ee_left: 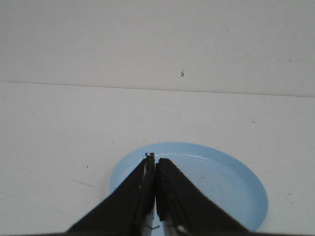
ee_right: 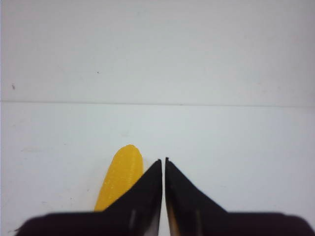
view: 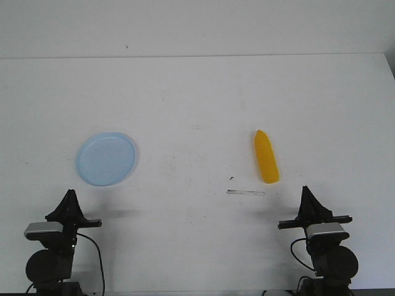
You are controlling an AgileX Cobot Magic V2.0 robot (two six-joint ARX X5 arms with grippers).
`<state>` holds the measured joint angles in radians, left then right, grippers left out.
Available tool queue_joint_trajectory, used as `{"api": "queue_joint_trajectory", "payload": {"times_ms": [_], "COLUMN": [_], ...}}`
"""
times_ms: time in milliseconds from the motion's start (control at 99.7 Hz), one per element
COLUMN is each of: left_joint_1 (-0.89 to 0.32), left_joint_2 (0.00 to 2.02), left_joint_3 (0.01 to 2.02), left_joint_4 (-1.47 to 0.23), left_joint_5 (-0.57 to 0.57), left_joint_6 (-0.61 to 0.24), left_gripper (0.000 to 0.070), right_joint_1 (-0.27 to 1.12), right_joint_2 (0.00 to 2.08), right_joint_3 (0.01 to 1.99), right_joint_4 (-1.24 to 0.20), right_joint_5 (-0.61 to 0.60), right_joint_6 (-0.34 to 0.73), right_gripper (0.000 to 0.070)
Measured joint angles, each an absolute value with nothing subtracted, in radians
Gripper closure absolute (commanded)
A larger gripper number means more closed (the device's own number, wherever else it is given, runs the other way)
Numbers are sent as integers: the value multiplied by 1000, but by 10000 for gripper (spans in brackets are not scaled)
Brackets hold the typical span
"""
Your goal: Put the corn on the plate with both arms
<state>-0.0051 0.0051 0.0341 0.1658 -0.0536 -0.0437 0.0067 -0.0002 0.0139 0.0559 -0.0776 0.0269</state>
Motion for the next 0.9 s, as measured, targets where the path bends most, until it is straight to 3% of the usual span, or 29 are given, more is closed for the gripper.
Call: {"api": "queue_joint_trajectory", "payload": {"times_ms": [612,903], "left_joint_1": [-5,-5], "left_joint_2": [5,54], "left_joint_3": [39,213], "left_joint_4": [169,174], "left_joint_5": [-54,-54], "left_joint_6": [-44,-44], "left_gripper": [699,699], "right_joint_1": [7,7], "right_joint_2": [0,0], "right_joint_3": [14,14], "right_joint_4": [56,56], "right_joint_5": [-78,-78], "right_joint_6": [27,27], "right_gripper": [691,691]}}
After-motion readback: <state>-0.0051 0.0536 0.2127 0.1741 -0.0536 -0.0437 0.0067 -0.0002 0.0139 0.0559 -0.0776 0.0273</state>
